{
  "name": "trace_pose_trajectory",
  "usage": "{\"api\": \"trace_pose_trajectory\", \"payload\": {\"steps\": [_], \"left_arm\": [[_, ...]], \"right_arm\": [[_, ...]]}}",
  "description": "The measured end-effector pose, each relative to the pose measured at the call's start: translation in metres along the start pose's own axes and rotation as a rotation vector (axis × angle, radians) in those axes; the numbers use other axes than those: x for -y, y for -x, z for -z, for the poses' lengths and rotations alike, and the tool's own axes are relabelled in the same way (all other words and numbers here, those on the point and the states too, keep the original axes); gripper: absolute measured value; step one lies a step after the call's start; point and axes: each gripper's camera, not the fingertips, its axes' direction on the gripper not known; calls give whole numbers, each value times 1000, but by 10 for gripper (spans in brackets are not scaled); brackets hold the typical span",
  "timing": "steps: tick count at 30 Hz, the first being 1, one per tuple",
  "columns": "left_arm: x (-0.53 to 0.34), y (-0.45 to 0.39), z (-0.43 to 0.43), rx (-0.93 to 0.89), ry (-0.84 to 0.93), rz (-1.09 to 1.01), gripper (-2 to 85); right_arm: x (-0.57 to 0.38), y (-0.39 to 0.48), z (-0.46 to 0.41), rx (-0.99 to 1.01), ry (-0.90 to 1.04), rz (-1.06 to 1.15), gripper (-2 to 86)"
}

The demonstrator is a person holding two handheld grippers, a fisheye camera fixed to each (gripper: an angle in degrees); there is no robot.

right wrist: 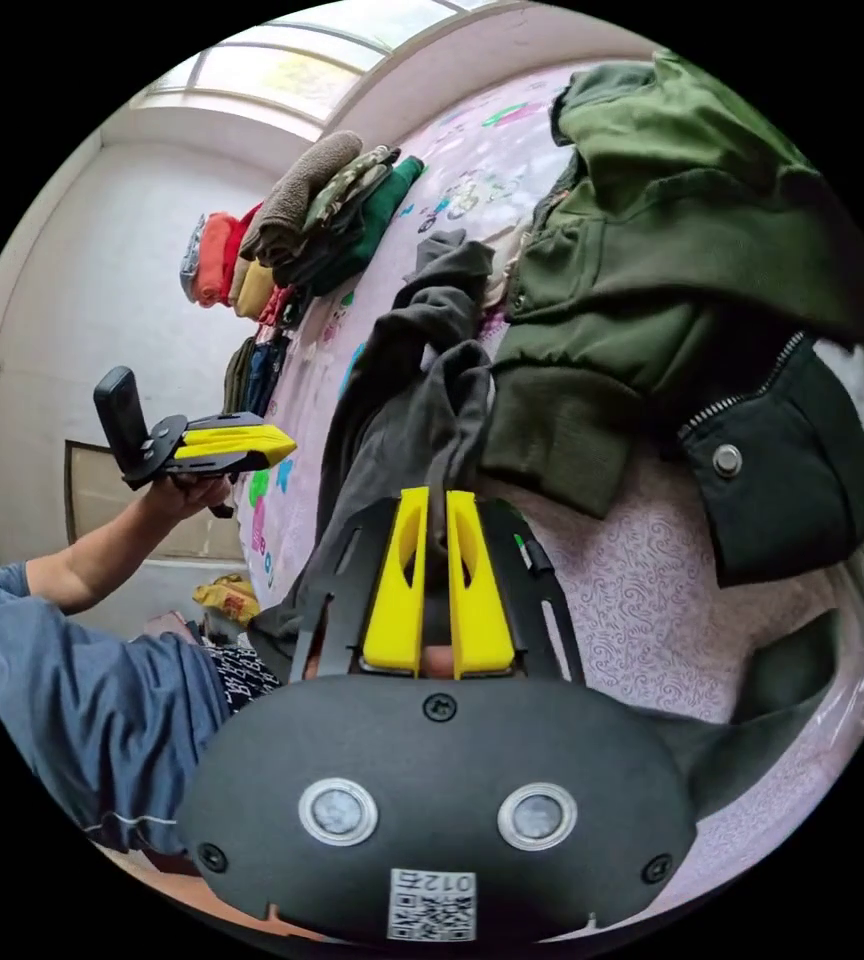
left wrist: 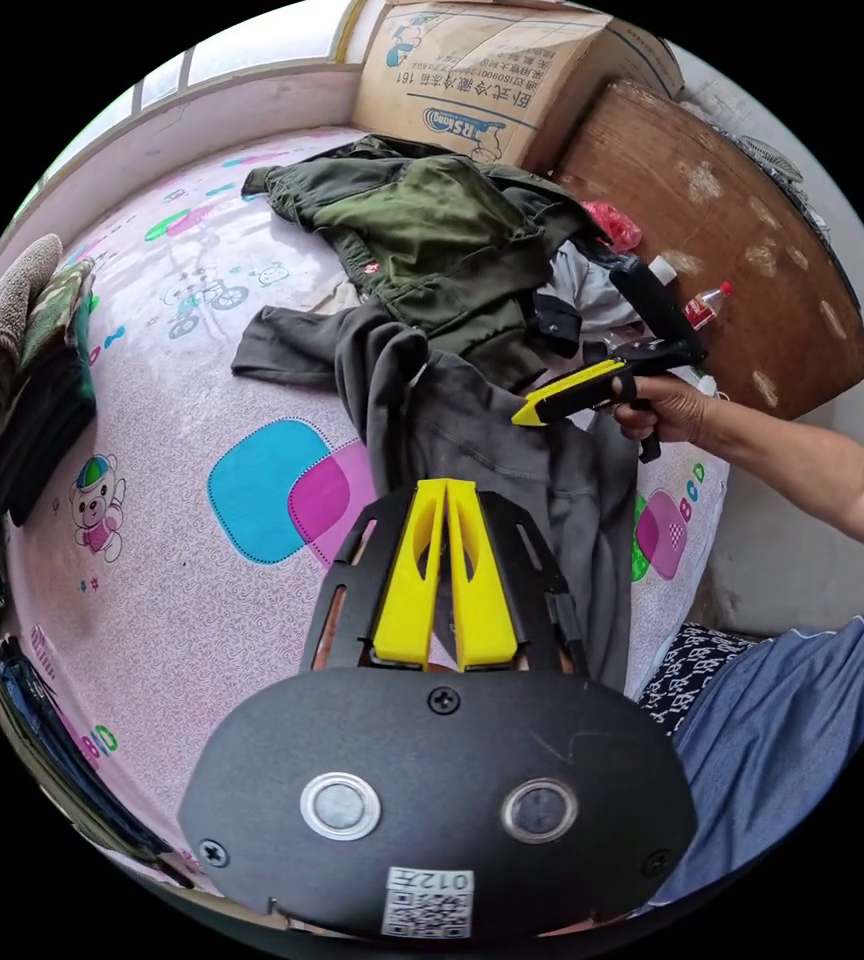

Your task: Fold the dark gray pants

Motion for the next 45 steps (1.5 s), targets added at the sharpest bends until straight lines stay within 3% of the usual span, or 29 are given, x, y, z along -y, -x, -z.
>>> {"api": "trace_pose_trajectory", "payload": {"steps": [6, 11, 15, 19, 21, 25, 29, 32, 45], "left_arm": [[-17, -16, 46, 55, -92, -195, 39], [-39, -53, 102, 134, -110, -528, 102], [-75, -45, 132, 76, -130, -481, 109], [-136, -12, 135, -60, -145, -249, 110], [-164, -2, 122, -53, -112, -177, 111], [-217, 11, 96, 32, -26, -103, 118], [-242, 0, 86, 175, 50, -235, 127], [-245, -6, 79, 180, 64, -296, 129], [-221, -12, 79, 84, 74, -215, 125]], "right_arm": [[-21, 156, 15, -162, -38, 415, 23], [-70, 310, -34, -379, 101, 818, 20], [-116, 385, -107, -551, 224, 1039, 20], [-166, 427, -201, -820, 281, 1181, 23], [-175, 435, -220, -856, 282, 1186, 27], [-144, 431, -185, -662, 236, 935, 44], [-98, 397, -118, -521, 133, 696, 62], [-39, 349, -95, -425, 191, 565, 82], [177, 239, -160, -190, 664, 705, 99]]}}
